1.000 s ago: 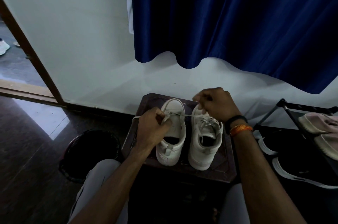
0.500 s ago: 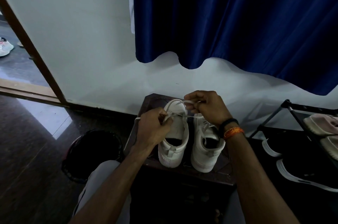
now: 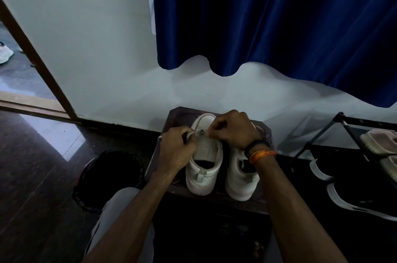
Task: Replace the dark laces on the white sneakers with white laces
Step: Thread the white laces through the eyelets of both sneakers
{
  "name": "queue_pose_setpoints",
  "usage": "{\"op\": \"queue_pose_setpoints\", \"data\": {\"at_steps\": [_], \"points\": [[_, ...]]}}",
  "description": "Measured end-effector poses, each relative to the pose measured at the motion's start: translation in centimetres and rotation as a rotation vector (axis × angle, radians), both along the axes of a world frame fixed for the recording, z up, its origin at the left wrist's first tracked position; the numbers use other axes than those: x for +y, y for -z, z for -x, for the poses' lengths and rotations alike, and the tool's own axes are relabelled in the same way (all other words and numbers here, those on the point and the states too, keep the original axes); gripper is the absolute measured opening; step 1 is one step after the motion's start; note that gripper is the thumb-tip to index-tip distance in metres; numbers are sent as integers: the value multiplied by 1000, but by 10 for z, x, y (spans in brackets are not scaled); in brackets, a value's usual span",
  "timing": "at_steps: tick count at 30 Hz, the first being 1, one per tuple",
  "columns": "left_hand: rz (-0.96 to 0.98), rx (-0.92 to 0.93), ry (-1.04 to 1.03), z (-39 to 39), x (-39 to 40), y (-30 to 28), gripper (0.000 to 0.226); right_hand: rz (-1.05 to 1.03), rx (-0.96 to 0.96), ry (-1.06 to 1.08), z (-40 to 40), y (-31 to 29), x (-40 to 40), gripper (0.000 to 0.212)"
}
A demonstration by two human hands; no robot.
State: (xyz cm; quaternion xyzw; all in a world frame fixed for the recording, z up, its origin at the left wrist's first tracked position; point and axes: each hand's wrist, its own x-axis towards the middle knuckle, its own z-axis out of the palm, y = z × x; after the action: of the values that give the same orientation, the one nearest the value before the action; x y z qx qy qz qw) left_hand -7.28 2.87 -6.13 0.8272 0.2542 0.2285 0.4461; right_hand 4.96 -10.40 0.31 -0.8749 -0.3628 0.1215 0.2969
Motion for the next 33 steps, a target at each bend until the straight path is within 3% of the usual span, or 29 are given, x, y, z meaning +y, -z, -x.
{"op": "queue_pose_setpoints", "data": {"at_steps": [11, 17, 23, 33], "points": [[7, 6, 18, -2, -1, 3, 10, 354, -187, 41, 0, 12, 31, 36], [6, -3, -30, -2, -1, 5, 7, 188, -82, 78, 1, 20, 24, 11], [30, -1, -49, -3, -1, 6, 5, -62, 54, 104, -4, 17, 13, 7], [28, -16, -45, -3, -4, 4, 10, 50, -112, 35, 11, 25, 20, 10]]}}
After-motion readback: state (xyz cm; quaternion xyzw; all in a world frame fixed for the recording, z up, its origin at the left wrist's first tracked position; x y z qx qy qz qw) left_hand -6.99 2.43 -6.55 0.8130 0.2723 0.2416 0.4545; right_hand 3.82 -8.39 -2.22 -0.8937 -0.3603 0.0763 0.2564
